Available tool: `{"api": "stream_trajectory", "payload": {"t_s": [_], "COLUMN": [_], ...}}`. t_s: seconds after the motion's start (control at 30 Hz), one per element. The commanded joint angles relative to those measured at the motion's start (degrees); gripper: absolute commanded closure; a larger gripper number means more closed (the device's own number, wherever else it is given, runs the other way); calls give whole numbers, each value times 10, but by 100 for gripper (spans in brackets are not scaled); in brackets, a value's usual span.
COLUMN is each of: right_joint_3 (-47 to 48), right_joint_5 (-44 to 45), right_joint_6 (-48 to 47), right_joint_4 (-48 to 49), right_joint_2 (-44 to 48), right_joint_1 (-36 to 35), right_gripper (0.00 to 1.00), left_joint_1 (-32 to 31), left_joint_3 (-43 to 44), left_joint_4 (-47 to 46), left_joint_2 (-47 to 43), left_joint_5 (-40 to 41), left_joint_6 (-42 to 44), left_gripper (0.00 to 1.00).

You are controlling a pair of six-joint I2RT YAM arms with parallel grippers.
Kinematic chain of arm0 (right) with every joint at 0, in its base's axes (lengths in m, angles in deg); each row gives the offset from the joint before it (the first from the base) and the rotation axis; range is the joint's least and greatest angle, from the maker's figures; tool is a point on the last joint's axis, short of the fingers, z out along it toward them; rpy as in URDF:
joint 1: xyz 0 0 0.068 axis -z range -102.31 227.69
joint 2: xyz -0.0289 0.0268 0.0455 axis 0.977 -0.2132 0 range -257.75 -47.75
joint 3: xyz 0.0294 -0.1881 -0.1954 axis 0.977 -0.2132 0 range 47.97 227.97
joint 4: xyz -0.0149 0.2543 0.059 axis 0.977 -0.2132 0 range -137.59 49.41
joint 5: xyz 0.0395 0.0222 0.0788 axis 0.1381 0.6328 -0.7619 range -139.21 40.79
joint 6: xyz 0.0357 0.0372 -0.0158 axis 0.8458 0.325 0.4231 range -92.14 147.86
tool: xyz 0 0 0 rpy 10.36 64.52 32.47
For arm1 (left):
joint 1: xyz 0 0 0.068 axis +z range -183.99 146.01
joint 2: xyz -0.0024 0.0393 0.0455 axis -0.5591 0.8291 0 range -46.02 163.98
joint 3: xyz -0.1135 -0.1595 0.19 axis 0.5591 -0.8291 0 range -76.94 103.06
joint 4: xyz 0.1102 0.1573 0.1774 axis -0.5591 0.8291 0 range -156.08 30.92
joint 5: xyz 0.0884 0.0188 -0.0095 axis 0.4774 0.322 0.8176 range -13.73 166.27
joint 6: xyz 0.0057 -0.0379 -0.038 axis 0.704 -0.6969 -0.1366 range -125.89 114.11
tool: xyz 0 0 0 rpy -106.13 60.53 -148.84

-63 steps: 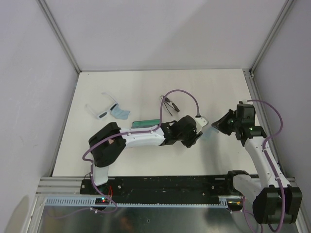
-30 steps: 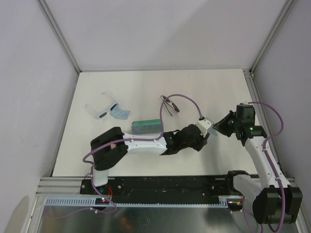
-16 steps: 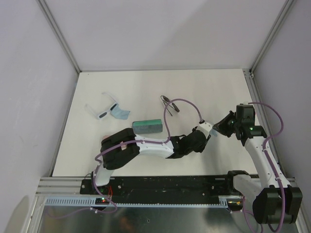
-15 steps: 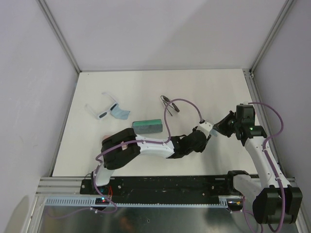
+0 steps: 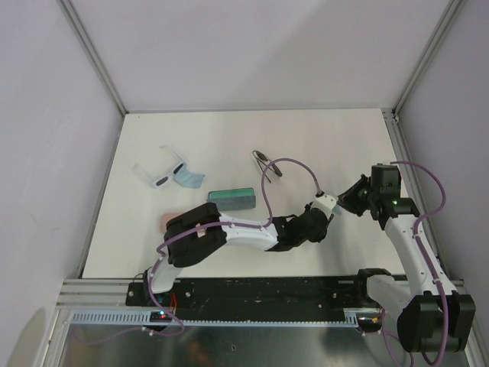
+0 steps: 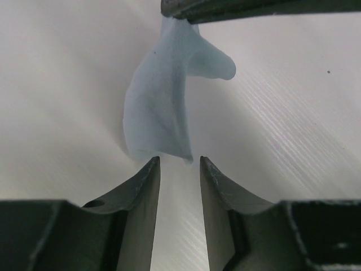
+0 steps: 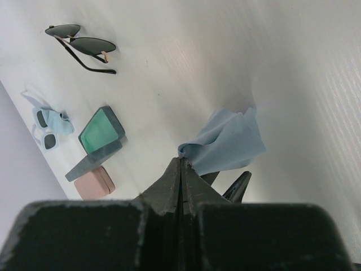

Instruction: Organize the sunglasses

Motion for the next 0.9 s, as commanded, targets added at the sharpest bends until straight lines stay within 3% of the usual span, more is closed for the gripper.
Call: {"api": "stream_trajectory", "payload": {"t_s": [0.0,0.27,0.5,0.67,0.87], "right_joint_3": [25,25,25,25,25], "right_joint_5": [0,-1,4,3,-7], "right_joint_6": [2,1,-1,-10,-34], "right_joint_4": [4,4,3,15,46], "right_joint_2": [-2,-3,-5,-17,-54], "right_joint_1": [2,2,2,2,1], "right_gripper": [100,100,100,100,100], "left_joint_1": [-4,-4,-4,-3,12], "left_joint_3": [30,51,63,42,15], "left_joint_4": [-17,-13,6,23,70], "left_joint_2": [14,37,37,5,-58], "left_joint_5": [10,13,30,9,-71], "left_joint_6": [-13,-12,-7,3,22], "left_gripper": [61,63,97,100,100]}}
